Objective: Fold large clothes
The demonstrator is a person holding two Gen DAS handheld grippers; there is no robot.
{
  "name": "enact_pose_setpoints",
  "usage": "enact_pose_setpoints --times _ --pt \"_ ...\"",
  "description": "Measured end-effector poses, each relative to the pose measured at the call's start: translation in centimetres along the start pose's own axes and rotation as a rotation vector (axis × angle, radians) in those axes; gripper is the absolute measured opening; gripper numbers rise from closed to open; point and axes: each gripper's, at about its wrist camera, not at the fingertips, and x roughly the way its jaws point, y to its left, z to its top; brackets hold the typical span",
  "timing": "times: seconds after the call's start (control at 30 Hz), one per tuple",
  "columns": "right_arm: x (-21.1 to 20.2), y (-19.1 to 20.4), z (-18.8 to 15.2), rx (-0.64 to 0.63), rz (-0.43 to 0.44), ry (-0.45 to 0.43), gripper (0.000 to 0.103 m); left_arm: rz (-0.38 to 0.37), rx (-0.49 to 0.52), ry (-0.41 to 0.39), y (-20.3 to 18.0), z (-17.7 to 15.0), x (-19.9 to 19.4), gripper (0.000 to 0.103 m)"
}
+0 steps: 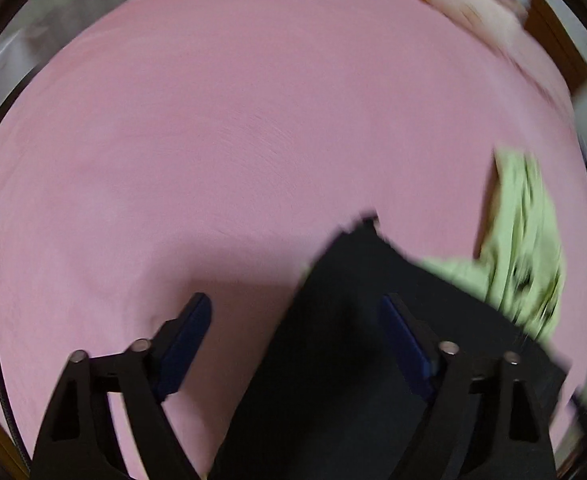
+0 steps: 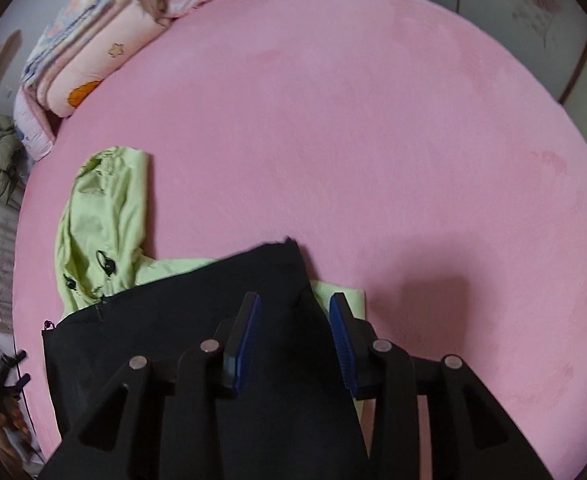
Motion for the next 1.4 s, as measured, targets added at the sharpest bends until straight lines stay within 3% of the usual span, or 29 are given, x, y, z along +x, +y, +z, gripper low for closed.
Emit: enact_pose_setpoints --times 0.13,0.33,0.37,0.4,0.43,0.47,0.53,0.6,0.8,0.93,1.0,1.1,1.17,1.27,1.33,1.4 --pt "1.9 0.1 -0.9 -0.03 -0.038 0.032 0.036 0.016 0.191 0.003 -2.7 -1.5 2.5 0.077" --pt "5.1 1.0 -2.0 -0.118 -0.095 0.069 0.036 0.06 0.3 0.012 -5.0 -2.4 4.9 0.076" --pt "5.5 1.0 -2.2 -0.121 -0.101 0.073 0.036 0.062 0.306 0.015 -5.1 -2.4 5.2 0.066" --pt "5.6 0.9 -2.4 -0.124 -0.103 0.072 0.036 0.063 0.309 0.014 -4.9 -2.6 5.2 0.043" --pt "5.9 0.9 -2.6 -0.131 -0.103 0.078 0.035 0.098 0.31 0.013 -4.8 -2.9 5.2 0.03" --pt "5.9 0.9 -2.8 -0.139 -0.107 0.08 0.026 0.145 0.309 0.009 -4.6 -3.0 5.1 0.012" --pt "5.5 1.2 -3.1 -0.178 -0.129 0.067 0.004 0.127 0.269 -0.007 -4.0 -3.1 4.1 0.009" --pt "4.3 1.2 -3.5 -0.188 -0.139 0.034 0.003 0.112 0.232 -0.023 -3.3 -3.4 3.0 0.007" --pt "4.0 0.1 -5.3 -0.214 -0.189 0.021 0.001 0.149 0.267 -0.015 -2.5 -5.9 3.6 0.007" --pt "4.3 1.4 -5.0 -0.266 -0.269 -0.004 0.003 0.17 0.179 -0.014 -3.1 -5.2 3.6 0.014" --pt "3.7 2.2 -4.9 -0.273 -0.313 -0.02 0.003 0.205 0.155 -0.044 -3.5 -5.1 2.4 0.031" --pt "1.2 4.2 -5.6 -0.283 -0.371 -0.125 0.005 0.245 0.171 -0.154 -5.4 -6.0 -0.8 0.058" --pt "-0.7 6.3 -6.9 -0.293 -0.313 -0.187 0.013 0.201 0.2 -0.224 -7.1 -8.1 -3.5 0.066" --pt "-3.0 10.4 -10.4 -0.324 -0.137 -0.223 0.023 0.114 0.243 -0.243 -9.2 -12.5 -5.9 0.067" --pt "-3.7 12.8 -13.2 -0.352 0.001 -0.196 0.023 0.084 0.273 -0.234 -10.1 -15.4 -6.0 0.067" --pt "-3.2 15.4 -16.2 -0.4 0.105 -0.123 0.023 0.103 0.314 -0.213 -11.5 -18.2 -5.3 0.067"
